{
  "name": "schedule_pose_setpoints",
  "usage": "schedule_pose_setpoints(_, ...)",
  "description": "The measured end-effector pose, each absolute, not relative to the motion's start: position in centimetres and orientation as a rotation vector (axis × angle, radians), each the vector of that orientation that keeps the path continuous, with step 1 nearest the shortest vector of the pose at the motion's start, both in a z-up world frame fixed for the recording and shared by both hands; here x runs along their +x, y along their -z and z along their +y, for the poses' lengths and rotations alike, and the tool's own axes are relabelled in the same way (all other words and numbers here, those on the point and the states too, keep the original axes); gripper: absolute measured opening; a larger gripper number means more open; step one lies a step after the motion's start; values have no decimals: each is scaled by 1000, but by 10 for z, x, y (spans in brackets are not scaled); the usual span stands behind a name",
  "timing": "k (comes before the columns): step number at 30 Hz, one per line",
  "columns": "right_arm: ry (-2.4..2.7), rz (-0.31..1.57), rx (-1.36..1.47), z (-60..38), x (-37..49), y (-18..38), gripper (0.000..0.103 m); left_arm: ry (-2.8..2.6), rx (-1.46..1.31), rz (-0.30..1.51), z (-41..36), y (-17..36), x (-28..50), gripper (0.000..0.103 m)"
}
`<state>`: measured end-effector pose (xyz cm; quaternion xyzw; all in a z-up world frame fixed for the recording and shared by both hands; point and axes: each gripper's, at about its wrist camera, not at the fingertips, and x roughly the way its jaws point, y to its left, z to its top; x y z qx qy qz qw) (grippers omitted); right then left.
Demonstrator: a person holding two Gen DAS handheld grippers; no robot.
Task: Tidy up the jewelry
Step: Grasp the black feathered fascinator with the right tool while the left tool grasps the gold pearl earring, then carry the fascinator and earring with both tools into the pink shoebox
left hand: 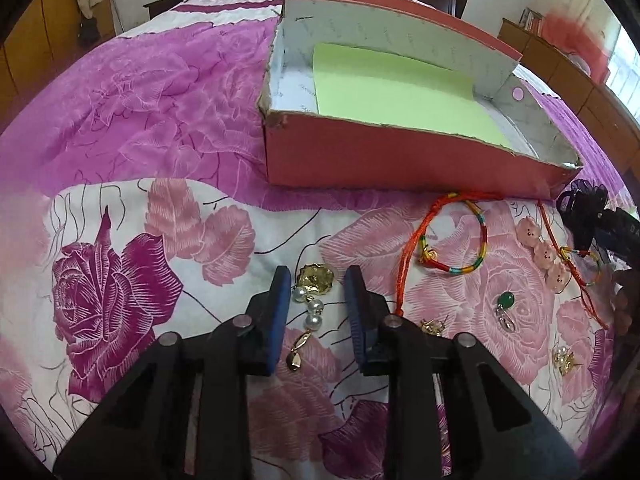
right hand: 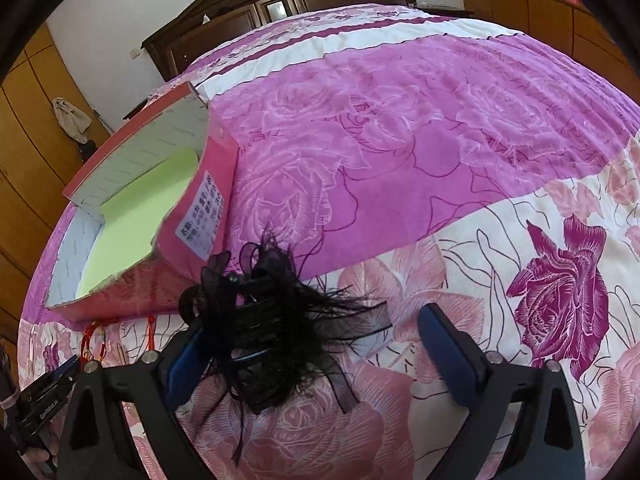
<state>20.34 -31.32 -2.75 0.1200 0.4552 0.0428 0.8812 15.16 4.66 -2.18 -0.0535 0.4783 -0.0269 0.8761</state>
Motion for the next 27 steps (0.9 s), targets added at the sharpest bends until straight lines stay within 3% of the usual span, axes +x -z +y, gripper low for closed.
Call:
schedule_pose_setpoints(3, -98, 945, 247, -311, 201, 25, 86, 50, -97, 988, 39, 20, 148, 10)
schedule_pose_setpoints(6, -108, 934, 254, -311, 197, 21, 67, 46, -86, 981, 32, 16, 143, 10)
schedule_pose_setpoints(8, -122, 924, 267, -312, 195, 18, 47, 47, -85, 980, 28, 11, 137, 10)
schedule_pose_setpoints(9, -134, 920, 276, -312, 193, 16, 44, 47, -86, 979, 27, 9, 135, 10)
schedule_pose_setpoints(16, -142, 890, 271, -309, 176, 2, 38, 54, -91, 958, 23, -5, 121, 10)
schedule_pose_setpoints(27, -112, 840, 266, -317, 136, -26, 36, 75, -93, 872, 26, -47, 101, 9)
